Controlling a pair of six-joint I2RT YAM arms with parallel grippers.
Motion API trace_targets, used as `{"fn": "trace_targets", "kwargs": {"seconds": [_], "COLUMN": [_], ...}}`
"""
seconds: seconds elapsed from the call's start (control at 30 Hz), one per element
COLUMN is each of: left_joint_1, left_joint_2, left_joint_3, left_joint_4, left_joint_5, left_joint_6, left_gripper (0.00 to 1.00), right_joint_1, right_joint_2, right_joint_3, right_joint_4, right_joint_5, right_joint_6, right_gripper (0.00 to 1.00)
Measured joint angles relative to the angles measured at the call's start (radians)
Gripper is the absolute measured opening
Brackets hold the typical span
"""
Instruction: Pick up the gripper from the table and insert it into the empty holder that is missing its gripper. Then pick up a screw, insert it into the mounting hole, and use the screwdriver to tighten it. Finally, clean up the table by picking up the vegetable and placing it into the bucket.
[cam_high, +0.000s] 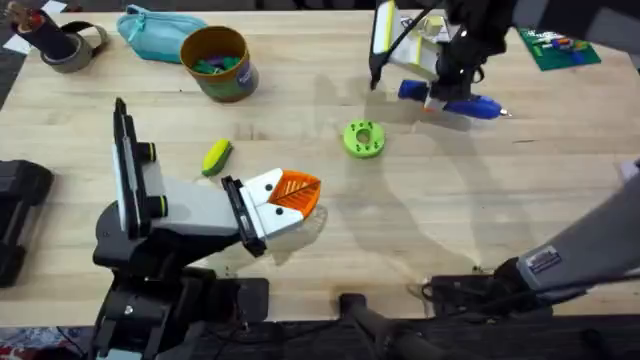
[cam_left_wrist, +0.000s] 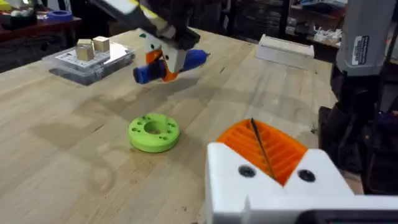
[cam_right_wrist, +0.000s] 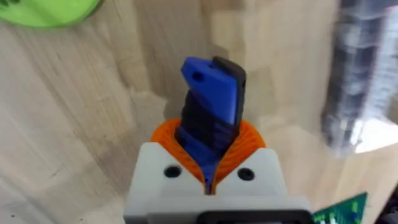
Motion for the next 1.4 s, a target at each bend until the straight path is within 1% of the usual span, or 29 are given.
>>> {"fn": "trace_targets", "kwargs": {"seconds": [0.17,0.33,0.37,0.4,0.47,0.53,0.57,0.6,0.63,0.67,0.73,0.77,0.8,0.9,0.97,1.07,1.13,1.2,1.27,1.4], "left_joint_1": [0.0,0.0,0.0,0.0,0.0,0.0,0.0,0.0,0.0,0.0,0.0,0.0,0.0,0.0,0.0,0.0,0.0,0.0,0.0,0.0], "left_joint_2": [0.0,0.0,0.0,0.0,0.0,0.0,0.0,0.0,0.0,0.0,0.0,0.0,0.0,0.0,0.0,0.0,0.0,0.001,0.017,0.122], "left_joint_3": [0.0,0.0,0.0,0.0,0.0,0.0,0.0,0.0,0.0,0.0,0.0,0.0,0.0,-0.001,0.0,0.0,0.004,0.022,0.076,0.27], "left_joint_4": [0.001,0.001,0.001,0.001,0.001,0.001,0.002,0.002,0.002,0.002,0.002,0.002,0.002,0.02,0.091,0.188,0.192,0.154,0.078,-0.127], "left_joint_5": [-0.009,-0.01,-0.01,-0.01,-0.01,-0.01,-0.011,-0.012,-0.012,-0.012,-0.012,-0.012,-0.012,-0.019,-0.042,-0.103,-0.139,-0.164,-0.192,-0.25], "left_joint_6": [0.0,0.0,0.0,0.0,0.0,0.0,0.004,0.004,0.004,0.004,0.004,0.002,0.001,0.001,-0.003,-0.046,-0.072,-0.089,-0.1,-0.091], "left_gripper": [0.009,0.009,0.009,0.009,0.009,0.009,0.058,0.196,0.356,0.514,0.826,0.931,0.97,0.986,0.986,0.986,0.986,0.986,0.986,0.986], "right_joint_1": [-0.003,-0.002,-0.002,-0.002,-0.002,-0.002,-0.002,-0.002,-0.002,-0.002,-0.002,-0.002,-0.002,-0.001,0.0,0.001,0.002,0.002,0.002,0.002], "right_joint_2": [0.066,0.094,0.094,0.094,0.094,0.094,0.094,0.094,0.091,0.085,0.063,0.044,0.017,-0.092,-0.179,-0.309,-0.38,-0.44,-0.492,-0.604], "right_joint_3": [0.0,0.0,0.0,0.0,0.0,0.001,0.004,0.008,0.01,0.011,0.01,0.01,0.009,0.009,0.01,0.011,0.013,0.015,0.015,0.015], "right_joint_4": [0.015,0.021,0.021,0.022,0.024,0.024,0.025,0.029,0.031,0.029,0.014,0.01,0.008,0.009,0.009,0.017,0.024,0.023,0.009,-0.068], "right_joint_5": [0.011,0.011,0.012,0.013,0.015,0.021,0.024,0.028,0.031,0.032,0.033,0.033,0.033,0.031,0.025,0.014,0.012,0.009,0.007,0.002], "right_joint_6": [-0.011,-0.011,-0.011,-0.012,-0.012,-0.01,-0.005,0.005,0.017,0.037,0.078,0.101,0.127,0.205,0.264,0.382,0.485,0.611,0.763,1.079], "right_gripper": [0.026,0.026,0.04,0.084,0.221,0.501,0.656,0.809,0.931,0.978,0.994,0.994,0.995,0.993,0.992,0.995,0.995,0.995,0.995,0.995]}}
